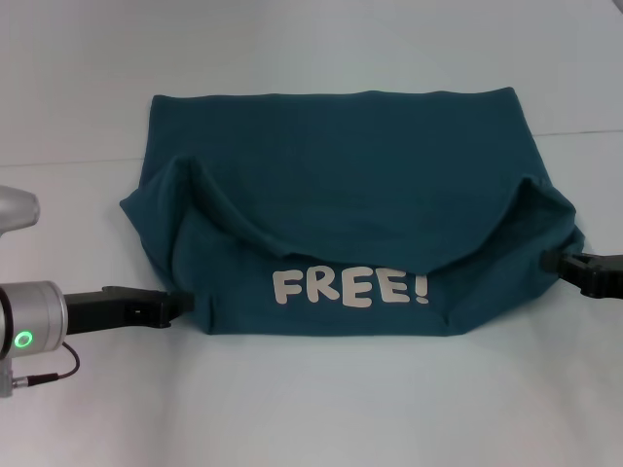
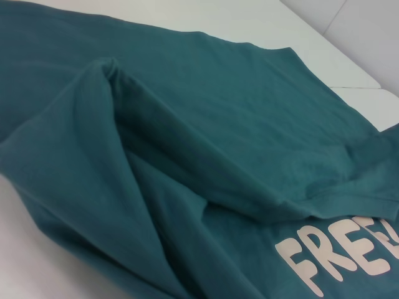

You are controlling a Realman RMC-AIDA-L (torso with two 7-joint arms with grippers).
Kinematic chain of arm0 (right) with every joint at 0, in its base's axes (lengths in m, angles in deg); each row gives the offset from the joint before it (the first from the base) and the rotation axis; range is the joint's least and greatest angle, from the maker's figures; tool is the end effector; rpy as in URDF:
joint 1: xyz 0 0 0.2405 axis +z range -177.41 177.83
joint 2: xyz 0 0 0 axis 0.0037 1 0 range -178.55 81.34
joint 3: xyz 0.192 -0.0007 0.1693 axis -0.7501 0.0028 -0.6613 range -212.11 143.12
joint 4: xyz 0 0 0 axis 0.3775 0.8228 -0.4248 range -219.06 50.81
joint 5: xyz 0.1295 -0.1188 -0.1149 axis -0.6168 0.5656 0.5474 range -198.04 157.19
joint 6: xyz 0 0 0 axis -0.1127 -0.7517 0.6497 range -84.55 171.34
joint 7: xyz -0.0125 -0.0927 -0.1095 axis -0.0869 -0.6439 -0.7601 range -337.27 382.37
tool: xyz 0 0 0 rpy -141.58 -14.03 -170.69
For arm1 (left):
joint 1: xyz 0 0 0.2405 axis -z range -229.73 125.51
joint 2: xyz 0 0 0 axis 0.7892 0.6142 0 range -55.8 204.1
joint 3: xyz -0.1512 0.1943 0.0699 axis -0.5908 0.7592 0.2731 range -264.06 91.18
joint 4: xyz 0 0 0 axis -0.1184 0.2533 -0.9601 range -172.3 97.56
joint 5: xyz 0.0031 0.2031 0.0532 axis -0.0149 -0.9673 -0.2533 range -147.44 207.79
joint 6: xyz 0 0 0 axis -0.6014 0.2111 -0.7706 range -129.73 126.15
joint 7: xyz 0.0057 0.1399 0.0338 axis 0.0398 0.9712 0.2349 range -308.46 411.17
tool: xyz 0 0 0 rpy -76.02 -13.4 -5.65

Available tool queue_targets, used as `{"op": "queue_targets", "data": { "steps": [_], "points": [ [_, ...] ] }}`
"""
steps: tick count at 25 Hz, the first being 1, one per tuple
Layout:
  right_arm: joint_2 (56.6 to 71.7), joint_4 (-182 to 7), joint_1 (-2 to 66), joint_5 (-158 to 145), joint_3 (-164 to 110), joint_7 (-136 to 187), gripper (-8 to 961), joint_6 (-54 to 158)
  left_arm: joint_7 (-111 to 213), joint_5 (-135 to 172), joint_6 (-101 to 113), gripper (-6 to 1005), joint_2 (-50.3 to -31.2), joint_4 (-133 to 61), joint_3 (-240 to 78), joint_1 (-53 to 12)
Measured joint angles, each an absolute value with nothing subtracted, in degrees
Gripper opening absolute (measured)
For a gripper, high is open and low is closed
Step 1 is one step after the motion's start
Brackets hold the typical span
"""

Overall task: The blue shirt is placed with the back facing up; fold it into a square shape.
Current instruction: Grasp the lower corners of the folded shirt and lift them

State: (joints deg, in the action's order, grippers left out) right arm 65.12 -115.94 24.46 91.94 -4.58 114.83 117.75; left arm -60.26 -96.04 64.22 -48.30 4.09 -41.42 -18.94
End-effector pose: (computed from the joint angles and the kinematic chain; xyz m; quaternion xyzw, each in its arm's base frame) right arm 0.3541 0.3285 0.0512 -0.8130 0.4409 0.2470 0.2892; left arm -0.2763 0.3712 -0.0245 -0.8620 -0.4415 -0.1325 0.2110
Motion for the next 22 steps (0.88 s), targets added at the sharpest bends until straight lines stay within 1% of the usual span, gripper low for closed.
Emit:
{"op": "queue_targets", "data": {
  "steps": [7, 13, 22],
  "points": [
    [65.12, -115.95, 24.42, 91.87, -4.59, 114.83, 26, 117.76, -60.46, -96.53, 64.09, -2, -48.27, 4.02, -41.44, -18.46],
    [65.12, -115.94, 24.52, 91.92, -4.61, 114.83, 26, 117.8, -60.88, -97.31, 64.21, -1, -48.18, 4.15, -41.69, -18.38],
    [64.52, -115.92, 23.35, 91.73, -4.76, 114.83, 26, 118.57, -60.97, -97.45, 69.1, -2, -47.05, 6.28, -44.53, -20.84]
  ]
}}
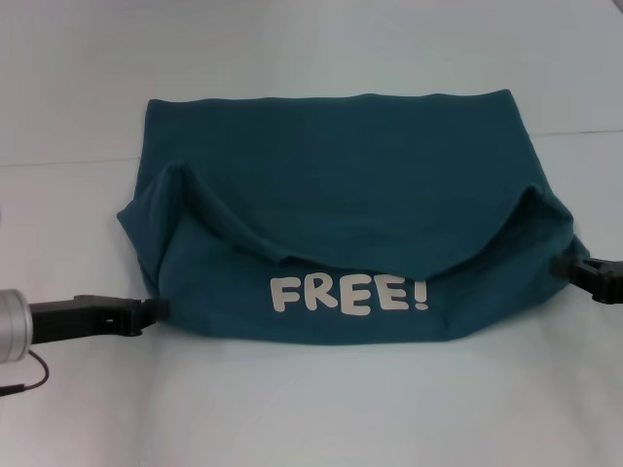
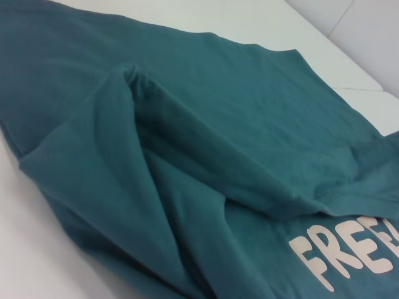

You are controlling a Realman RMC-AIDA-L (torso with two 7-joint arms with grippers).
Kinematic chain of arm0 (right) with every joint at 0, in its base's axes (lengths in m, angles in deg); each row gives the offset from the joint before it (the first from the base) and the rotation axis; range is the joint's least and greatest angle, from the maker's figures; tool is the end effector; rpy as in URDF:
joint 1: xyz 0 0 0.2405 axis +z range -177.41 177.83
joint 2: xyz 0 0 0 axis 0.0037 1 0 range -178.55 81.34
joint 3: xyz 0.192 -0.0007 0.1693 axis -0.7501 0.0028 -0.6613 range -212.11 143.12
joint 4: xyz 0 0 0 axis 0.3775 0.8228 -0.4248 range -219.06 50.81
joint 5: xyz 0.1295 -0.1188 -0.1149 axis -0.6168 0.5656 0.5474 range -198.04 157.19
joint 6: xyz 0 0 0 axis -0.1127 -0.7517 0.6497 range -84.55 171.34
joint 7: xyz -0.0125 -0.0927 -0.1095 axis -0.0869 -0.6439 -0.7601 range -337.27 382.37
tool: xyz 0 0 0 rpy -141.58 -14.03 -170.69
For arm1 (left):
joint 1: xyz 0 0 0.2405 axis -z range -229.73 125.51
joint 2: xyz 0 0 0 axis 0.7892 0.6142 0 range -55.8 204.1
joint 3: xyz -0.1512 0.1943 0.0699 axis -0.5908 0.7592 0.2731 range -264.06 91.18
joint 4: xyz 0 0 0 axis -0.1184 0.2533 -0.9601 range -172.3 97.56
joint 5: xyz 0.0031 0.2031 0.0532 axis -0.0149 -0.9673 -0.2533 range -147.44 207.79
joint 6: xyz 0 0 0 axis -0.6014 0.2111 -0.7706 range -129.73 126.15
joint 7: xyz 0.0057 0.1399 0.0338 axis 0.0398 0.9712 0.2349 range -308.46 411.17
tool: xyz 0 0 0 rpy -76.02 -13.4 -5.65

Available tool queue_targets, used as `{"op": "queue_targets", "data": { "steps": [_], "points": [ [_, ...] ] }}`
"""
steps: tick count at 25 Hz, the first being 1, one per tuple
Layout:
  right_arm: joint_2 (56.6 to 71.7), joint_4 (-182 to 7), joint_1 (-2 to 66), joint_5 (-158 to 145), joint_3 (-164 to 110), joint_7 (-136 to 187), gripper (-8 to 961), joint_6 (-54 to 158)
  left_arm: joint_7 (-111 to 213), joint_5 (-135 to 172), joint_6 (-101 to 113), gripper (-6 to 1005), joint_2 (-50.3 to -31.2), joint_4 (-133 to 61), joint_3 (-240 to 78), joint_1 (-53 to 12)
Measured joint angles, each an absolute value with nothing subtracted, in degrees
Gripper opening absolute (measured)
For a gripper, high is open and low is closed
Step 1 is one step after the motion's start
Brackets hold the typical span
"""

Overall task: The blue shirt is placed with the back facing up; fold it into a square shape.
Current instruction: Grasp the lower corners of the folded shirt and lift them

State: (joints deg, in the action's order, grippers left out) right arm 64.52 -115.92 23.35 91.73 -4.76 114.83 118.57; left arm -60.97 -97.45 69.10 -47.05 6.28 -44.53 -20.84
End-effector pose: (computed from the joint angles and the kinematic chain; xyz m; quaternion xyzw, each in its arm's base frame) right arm 0.3604 0.3217 0.0561 -0.8100 0.4455 0.2467 0.2909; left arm -0.2896 0.3614 -0.0051 -0.8559 -0.4545 -0.1347 0.2066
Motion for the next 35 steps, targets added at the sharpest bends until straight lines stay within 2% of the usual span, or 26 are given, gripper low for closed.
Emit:
{"op": "queue_targets", "data": {
  "steps": [18, 35],
  "points": [
    [63.64, -115.88, 18.2, 91.72, -6.79, 111.01, 26, 124.49, -59.66, -97.23, 81.56, -1, -46.94, 9.64, -50.81, -25.69],
    [64.01, -116.01, 8.7, 91.83, -11.89, 104.8, 26, 135.37, -59.58, -97.48, 93.79, -1, -46.82, 10.45, -57.04, -28.73]
  ]
}}
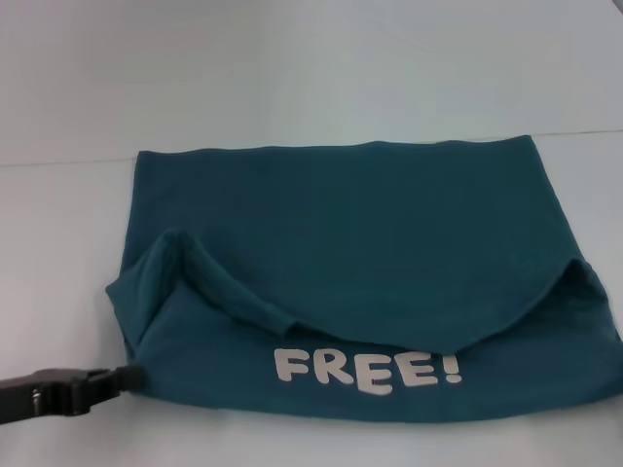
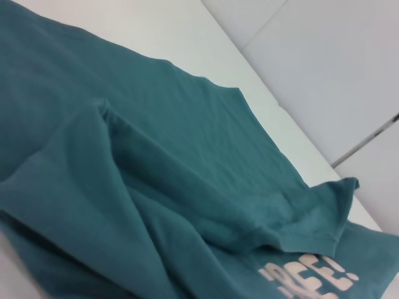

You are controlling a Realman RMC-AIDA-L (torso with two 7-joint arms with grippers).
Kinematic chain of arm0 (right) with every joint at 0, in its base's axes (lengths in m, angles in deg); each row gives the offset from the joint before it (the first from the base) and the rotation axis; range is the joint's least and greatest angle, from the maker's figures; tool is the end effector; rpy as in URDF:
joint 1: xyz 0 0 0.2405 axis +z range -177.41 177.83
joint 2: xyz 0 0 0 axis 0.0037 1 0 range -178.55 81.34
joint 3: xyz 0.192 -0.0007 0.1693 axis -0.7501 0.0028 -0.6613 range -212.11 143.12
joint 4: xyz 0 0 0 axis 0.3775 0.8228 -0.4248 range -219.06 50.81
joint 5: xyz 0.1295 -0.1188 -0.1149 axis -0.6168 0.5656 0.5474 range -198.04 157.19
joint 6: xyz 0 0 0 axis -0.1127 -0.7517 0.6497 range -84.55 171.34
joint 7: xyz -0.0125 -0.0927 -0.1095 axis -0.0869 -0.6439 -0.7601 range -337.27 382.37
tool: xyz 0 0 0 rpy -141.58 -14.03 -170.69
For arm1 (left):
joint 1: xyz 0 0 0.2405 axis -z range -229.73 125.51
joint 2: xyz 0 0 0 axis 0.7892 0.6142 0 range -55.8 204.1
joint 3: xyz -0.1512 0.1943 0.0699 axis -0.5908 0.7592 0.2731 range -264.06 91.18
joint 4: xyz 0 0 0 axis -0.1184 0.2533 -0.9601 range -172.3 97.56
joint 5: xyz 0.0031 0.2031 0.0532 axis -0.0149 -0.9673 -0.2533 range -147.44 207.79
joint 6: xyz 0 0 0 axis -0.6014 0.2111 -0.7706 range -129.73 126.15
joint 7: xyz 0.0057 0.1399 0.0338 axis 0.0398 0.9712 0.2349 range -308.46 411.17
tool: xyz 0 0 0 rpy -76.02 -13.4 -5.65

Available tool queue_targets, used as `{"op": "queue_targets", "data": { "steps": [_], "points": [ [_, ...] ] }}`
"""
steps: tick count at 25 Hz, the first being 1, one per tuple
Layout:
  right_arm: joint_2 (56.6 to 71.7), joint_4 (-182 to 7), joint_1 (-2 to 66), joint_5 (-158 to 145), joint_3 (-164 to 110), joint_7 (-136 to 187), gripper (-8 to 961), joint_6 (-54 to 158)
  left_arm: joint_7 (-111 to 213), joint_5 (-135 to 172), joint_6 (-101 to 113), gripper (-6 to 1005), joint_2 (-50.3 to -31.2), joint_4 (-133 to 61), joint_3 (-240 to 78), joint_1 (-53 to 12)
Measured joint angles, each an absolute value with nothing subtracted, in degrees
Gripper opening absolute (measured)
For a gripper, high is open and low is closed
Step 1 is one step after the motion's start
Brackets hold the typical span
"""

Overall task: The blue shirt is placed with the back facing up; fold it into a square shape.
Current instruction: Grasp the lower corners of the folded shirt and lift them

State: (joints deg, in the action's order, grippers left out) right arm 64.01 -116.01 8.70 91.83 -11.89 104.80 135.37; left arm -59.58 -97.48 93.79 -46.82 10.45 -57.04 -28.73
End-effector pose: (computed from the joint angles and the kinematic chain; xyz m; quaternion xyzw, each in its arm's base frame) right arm 0.3996 0.2080 0.0697 -0.8022 0.4450 0.2832 0.2796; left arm -0.3093 0.2876 0.0244 -0.8350 -0.4971 -0.2132 0.1009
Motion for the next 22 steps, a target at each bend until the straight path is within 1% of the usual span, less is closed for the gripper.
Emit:
{"op": "queue_targets", "data": {
  "steps": [10, 22],
  "points": [
    [64.71, -115.46, 6.35, 93.54, -12.3, 102.61, 26, 137.47, -59.08, -97.53, 98.29, -2, -46.88, 11.26, -59.17, -31.37],
    [64.67, -115.48, 3.81, 94.51, -14.74, 99.86, 26, 141.19, -58.09, -97.53, 101.2, -2, -46.82, 11.72, -60.99, -32.79]
  ]
}}
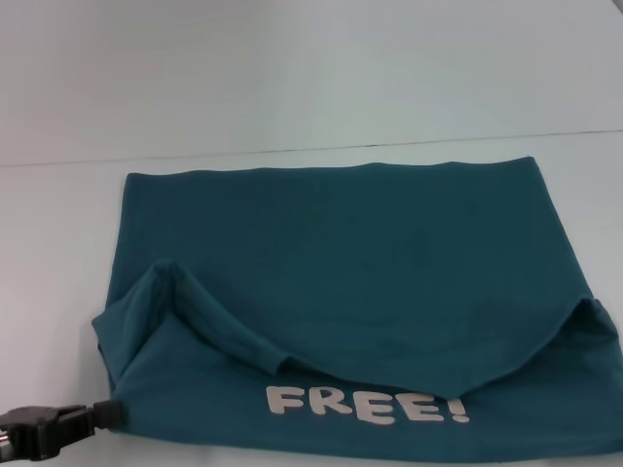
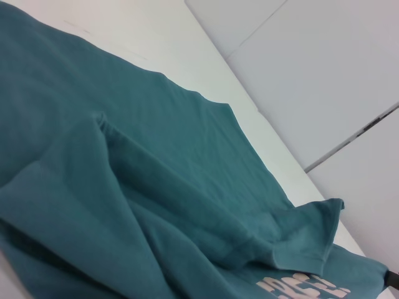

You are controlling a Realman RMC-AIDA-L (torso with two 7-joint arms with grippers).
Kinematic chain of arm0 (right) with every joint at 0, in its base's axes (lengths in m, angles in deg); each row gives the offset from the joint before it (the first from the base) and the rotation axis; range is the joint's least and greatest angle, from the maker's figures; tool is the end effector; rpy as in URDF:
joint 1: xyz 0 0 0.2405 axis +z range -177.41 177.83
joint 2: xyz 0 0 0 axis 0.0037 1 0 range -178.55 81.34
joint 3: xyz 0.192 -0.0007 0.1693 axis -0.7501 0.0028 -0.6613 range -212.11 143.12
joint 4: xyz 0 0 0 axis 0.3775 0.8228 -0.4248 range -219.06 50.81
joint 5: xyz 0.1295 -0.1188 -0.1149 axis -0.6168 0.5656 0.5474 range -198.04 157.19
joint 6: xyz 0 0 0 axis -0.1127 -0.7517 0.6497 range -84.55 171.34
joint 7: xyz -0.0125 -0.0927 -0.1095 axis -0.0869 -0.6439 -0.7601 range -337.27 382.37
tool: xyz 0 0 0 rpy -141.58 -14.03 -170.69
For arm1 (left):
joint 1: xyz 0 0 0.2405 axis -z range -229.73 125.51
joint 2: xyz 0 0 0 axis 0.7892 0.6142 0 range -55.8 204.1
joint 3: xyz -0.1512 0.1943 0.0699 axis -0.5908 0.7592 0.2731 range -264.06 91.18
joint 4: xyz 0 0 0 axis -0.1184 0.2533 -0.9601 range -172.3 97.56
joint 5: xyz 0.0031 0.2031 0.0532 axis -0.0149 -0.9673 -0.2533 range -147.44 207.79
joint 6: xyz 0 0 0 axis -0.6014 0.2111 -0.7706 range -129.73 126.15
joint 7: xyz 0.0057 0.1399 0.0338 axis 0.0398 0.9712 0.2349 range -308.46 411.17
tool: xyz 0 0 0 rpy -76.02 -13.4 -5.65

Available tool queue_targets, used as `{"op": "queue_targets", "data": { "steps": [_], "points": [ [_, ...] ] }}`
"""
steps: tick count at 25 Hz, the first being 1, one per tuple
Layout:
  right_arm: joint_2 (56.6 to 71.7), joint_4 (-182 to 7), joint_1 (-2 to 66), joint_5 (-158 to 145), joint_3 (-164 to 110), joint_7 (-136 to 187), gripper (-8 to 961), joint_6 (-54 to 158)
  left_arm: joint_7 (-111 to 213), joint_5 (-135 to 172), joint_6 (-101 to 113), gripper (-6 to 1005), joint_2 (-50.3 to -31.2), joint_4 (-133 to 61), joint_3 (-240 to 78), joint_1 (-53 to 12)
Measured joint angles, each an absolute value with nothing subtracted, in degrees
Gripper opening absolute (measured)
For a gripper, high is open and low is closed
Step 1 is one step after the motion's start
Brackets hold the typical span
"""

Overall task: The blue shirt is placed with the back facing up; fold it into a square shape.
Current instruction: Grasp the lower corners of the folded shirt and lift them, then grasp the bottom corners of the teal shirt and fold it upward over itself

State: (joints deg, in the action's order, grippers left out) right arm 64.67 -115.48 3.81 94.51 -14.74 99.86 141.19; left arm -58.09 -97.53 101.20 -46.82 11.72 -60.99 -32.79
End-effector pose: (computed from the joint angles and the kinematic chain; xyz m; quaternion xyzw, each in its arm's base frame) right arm 0.4043 0.1635 0.0638 -0.8061 0.4410 0.2892 0.2686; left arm -0.3205 0.2541 0.0350 -0.8240 -0.5079 -0.2383 0.0797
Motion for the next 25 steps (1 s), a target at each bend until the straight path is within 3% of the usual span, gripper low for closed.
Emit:
{"op": "queue_targets", "data": {
  "steps": [15, 25],
  "points": [
    [64.66, -115.95, 3.41, 98.04, -18.77, 99.88, 27, 142.9, -58.06, -97.62, 104.34, -2, -47.08, 13.05, -63.11, -35.41],
    [63.99, -115.94, 7.59, 97.67, -22.35, 100.45, 27, 143.07, -59.2, -96.53, 104.07, 5, -46.1, 12.82, -63.72, -32.63]
  ]
}}
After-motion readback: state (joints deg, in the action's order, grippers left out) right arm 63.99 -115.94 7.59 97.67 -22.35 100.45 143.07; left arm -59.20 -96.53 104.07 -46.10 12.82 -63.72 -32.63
